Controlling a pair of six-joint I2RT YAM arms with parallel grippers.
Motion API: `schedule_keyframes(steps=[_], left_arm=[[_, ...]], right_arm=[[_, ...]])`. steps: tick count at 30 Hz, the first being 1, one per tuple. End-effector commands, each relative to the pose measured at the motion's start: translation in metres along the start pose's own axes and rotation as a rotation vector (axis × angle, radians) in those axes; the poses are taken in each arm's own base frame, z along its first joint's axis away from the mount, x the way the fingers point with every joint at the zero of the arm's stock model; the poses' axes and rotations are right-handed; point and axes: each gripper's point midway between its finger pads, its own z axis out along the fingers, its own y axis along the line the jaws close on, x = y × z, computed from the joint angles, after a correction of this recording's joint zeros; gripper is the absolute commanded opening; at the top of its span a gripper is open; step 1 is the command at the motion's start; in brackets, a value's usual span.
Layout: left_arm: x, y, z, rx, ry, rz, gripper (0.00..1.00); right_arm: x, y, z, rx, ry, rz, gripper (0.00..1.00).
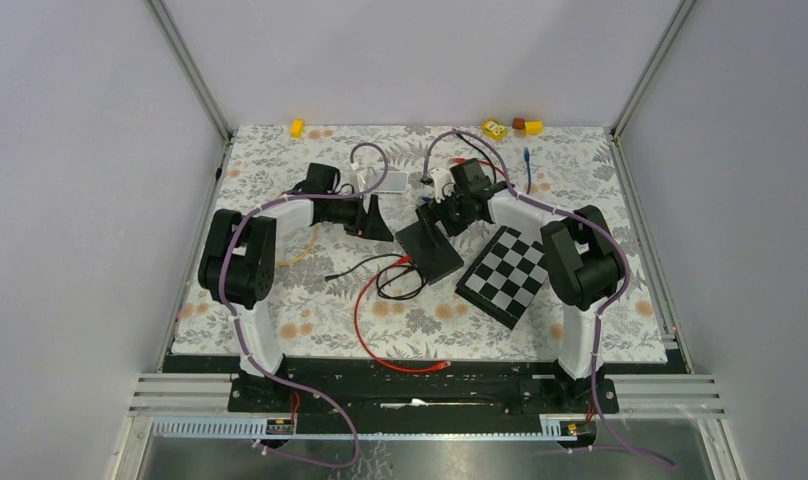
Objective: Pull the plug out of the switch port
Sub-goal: Pull the connector from the switch port.
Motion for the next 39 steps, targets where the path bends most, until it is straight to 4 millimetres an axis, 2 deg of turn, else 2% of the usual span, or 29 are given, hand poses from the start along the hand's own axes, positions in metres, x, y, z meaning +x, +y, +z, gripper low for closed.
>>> schedule_keyframes(steps=[1,5,12,20,30,39], left_arm=[[0.001,-0.014,0.014,0.052,0.017,0.066,0.69],[0.012,-0.016,0.026,0.066,0.051,0.057,0.58],[0.027,-0.019,0.039,0.087,0.097,0.045,0.51],[0.039,-0.019,0.047,0.104,0.128,0.024,0.46],[0.049,-0.015,0.052,0.104,0.149,0.004,0.42],[0.057,-0.011,0.056,0.117,0.168,-0.021,0.41]], right_arm=[[-0.004,0.013,-0.017,-0.054,-0.017,-0.051,1.00],[-0.001,0.014,-0.019,-0.069,-0.008,-0.064,0.99],[0.001,0.015,-0.025,-0.093,0.002,-0.101,0.98],[0.010,0.020,-0.030,-0.139,0.056,-0.153,0.97],[0.038,0.031,-0.039,-0.219,0.124,-0.226,0.96],[0.054,0.031,-0.034,-0.233,0.160,-0.227,0.95]])
